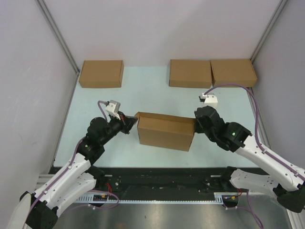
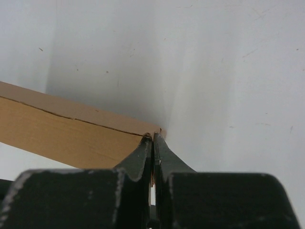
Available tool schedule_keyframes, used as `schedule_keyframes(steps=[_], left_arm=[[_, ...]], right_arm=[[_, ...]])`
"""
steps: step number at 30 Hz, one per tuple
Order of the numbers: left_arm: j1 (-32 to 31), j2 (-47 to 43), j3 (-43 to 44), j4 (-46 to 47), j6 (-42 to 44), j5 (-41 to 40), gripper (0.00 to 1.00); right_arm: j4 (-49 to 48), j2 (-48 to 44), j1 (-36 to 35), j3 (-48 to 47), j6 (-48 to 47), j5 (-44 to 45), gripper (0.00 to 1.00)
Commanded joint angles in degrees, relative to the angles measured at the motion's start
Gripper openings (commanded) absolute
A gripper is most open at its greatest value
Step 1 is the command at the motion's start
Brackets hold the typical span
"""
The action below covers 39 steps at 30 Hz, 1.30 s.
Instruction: Fold the paper box
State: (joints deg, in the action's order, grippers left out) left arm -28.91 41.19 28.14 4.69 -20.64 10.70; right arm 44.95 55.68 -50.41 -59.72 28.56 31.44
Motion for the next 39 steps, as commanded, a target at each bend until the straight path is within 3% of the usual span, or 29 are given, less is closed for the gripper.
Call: schedule_keyframes(steps=[1,10,22,39], left_arm=[[-1.06,-1.20,-1.51,1.02,-2.03,-1.29,0.00],[-2.21,-1.90,-1.86,0.67,-2.03,-2.08,0.00],[-4.32,-3.13,-2.65,0.94,-3.35,-3.58,0.00],[-5.02,-3.57,-2.04,0.32,-4.23,-4.81,0.00]], right_arm=[[-1.53,-0.22,3.64,-1.89,4.83,-8.14,0.00],[-2.94,1.18,4.54,-1.80,8.88,-8.77,0.00],[-2.76,2.41,-2.58,0.22,10.03,5.63,0.00],[-4.78,2.42,-9.35,6.55,10.99,16.46,0.00]])
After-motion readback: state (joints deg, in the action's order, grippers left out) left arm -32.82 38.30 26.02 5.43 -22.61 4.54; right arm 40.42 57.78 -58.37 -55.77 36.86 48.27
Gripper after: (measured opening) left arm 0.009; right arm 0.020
